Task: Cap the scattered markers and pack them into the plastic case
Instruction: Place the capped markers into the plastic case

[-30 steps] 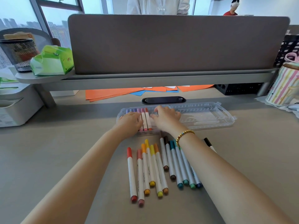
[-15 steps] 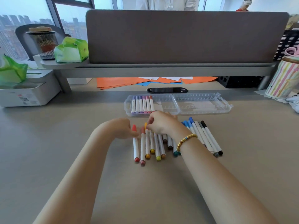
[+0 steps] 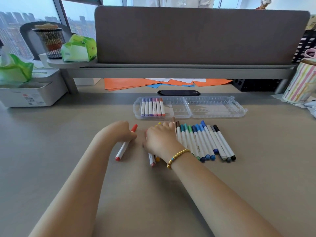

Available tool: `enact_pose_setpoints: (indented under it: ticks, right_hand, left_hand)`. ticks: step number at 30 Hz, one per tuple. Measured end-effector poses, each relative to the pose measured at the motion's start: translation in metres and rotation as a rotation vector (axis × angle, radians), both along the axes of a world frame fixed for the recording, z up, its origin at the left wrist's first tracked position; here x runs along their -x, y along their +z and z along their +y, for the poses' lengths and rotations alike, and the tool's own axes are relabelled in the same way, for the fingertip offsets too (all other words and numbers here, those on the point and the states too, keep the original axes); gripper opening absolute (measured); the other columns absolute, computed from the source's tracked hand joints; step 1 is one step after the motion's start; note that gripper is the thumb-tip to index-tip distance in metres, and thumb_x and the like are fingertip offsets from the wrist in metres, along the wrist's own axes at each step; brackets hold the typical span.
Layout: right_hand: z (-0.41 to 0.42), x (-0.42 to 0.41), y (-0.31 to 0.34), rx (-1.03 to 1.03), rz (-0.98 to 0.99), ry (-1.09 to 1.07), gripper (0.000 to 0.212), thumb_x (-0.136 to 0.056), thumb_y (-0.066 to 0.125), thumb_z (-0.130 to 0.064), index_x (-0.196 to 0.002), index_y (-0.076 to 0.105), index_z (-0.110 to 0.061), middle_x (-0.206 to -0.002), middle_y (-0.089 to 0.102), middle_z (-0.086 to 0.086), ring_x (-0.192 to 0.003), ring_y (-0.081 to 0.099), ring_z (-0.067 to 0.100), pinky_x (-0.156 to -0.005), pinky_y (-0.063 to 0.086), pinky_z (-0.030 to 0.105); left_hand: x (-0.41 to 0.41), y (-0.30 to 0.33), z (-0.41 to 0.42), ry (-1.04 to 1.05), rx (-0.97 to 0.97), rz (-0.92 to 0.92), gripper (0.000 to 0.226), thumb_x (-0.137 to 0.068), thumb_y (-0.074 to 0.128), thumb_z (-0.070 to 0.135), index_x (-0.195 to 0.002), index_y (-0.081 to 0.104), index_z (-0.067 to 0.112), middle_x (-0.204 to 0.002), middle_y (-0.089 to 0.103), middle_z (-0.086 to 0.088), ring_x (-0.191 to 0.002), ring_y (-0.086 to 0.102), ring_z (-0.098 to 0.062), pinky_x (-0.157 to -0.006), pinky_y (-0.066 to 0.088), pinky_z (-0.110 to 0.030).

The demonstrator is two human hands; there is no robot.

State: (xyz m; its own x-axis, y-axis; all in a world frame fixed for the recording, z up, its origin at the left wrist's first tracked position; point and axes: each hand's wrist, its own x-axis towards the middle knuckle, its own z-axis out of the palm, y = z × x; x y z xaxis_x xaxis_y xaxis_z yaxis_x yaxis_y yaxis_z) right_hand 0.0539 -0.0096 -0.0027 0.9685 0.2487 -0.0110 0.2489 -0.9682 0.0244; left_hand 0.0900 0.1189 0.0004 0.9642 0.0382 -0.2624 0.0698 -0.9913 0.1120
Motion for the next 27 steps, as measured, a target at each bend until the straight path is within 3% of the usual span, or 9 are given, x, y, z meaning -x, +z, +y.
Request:
enact_pose_setpoints:
  ticks: [5,8,9,11,14,17,19,23,27]
  right_hand:
    - [0.003,-0.001,0.004,-0.028,0.06,-0.013,0.028,-0.092,0.044,-0.027,-0.113,0.058,-0.013,-0.117,0.058,0.011,-0.115,0.045,0.031,-0.101,0.025,0.042]
    - [-0.003,-0.005,0.018,-0.227,0.232,-0.085,0.038,-0.094,0.043,-0.038,-0.117,0.055,-0.011,-0.119,0.057,0.01,-0.119,0.045,0.03,-0.109,0.018,0.047]
    - [-0.009,-0.008,0.024,-0.318,0.281,-0.108,0.041,-0.093,0.043,-0.039,-0.119,0.054,-0.01,-0.118,0.056,0.01,-0.117,0.047,0.028,-0.108,0.023,0.047]
    - [-0.022,-0.019,0.03,-0.522,0.343,-0.138,0.043,-0.094,0.041,-0.04,-0.12,0.053,-0.008,-0.112,0.056,0.009,-0.106,0.052,0.025,-0.091,0.041,0.038]
    - [-0.045,-0.041,0.029,-0.815,0.391,-0.203,0.036,-0.098,0.035,-0.037,-0.11,0.055,-0.01,-0.101,0.063,0.01,-0.083,0.058,0.019,-0.072,0.05,0.03]
    - [-0.061,-0.061,0.027,-1.032,0.451,-0.254,0.027,-0.1,0.032,-0.029,-0.094,0.052,-0.012,-0.09,0.072,0.012,-0.055,0.047,0.012,-0.046,0.034,0.019]
    - [-0.068,-0.072,0.027,-1.093,0.465,-0.263,0.029,-0.101,0.033,-0.028,-0.09,0.053,-0.011,-0.084,0.073,0.01,-0.053,0.045,0.011,-0.046,0.032,0.018]
    - [-0.079,-0.09,0.028,-1.098,0.411,-0.3,0.03,-0.1,0.04,-0.026,-0.096,0.062,-0.005,-0.098,0.069,0.014,-0.071,0.057,0.017,-0.058,0.045,0.023]
    - [-0.089,-0.101,0.032,-1.232,0.435,-0.341,0.024,-0.1,0.043,-0.018,-0.1,0.06,-0.001,-0.079,0.065,0.007,-0.056,0.05,0.011,-0.04,0.035,0.016]
  left_hand:
    - [-0.002,0.005,0.007,0.102,0.202,0.015,0.029,-0.093,0.044,0.028,-0.078,0.049,0.005,-0.066,0.055,-0.007,-0.054,0.043,-0.017,-0.051,0.037,-0.025]
    - [-0.005,0.005,0.006,0.144,0.422,-0.035,0.027,-0.094,0.043,0.024,-0.081,0.056,0.004,-0.076,0.066,-0.012,-0.052,0.044,-0.019,-0.049,0.035,-0.024]
    - [-0.005,0.006,0.004,0.153,0.497,-0.069,0.027,-0.095,0.044,0.025,-0.084,0.058,0.005,-0.074,0.065,-0.009,-0.053,0.045,-0.018,-0.049,0.036,-0.024]
    - [-0.008,0.009,-0.003,0.156,0.653,-0.135,0.03,-0.096,0.046,0.03,-0.083,0.059,0.007,-0.067,0.06,-0.003,-0.051,0.044,-0.015,-0.049,0.036,-0.022]
    - [-0.02,0.014,-0.017,0.159,0.827,-0.162,0.034,-0.097,0.044,0.038,-0.079,0.056,0.012,-0.065,0.055,-0.001,-0.05,0.042,-0.012,-0.049,0.035,-0.019]
    - [-0.04,0.02,-0.032,0.204,0.931,-0.159,0.034,-0.098,0.039,0.042,-0.096,0.058,0.013,-0.069,0.054,-0.001,-0.054,0.047,-0.012,-0.051,0.04,-0.019]
    - [-0.053,0.023,-0.039,0.254,1.028,-0.134,0.032,-0.1,0.036,0.039,-0.102,0.056,0.014,-0.069,0.055,0.0,-0.049,0.051,-0.009,-0.048,0.042,-0.017]
    - [-0.069,0.024,-0.048,0.272,1.083,-0.065,0.025,-0.101,0.035,0.025,-0.093,0.054,0.011,-0.073,0.061,-0.003,-0.057,0.055,-0.01,-0.054,0.041,-0.017]
    - [-0.088,0.021,-0.053,0.167,0.966,-0.062,0.027,-0.098,0.045,0.029,-0.095,0.06,0.006,-0.081,0.061,-0.009,-0.058,0.049,-0.012,-0.049,0.041,-0.015]
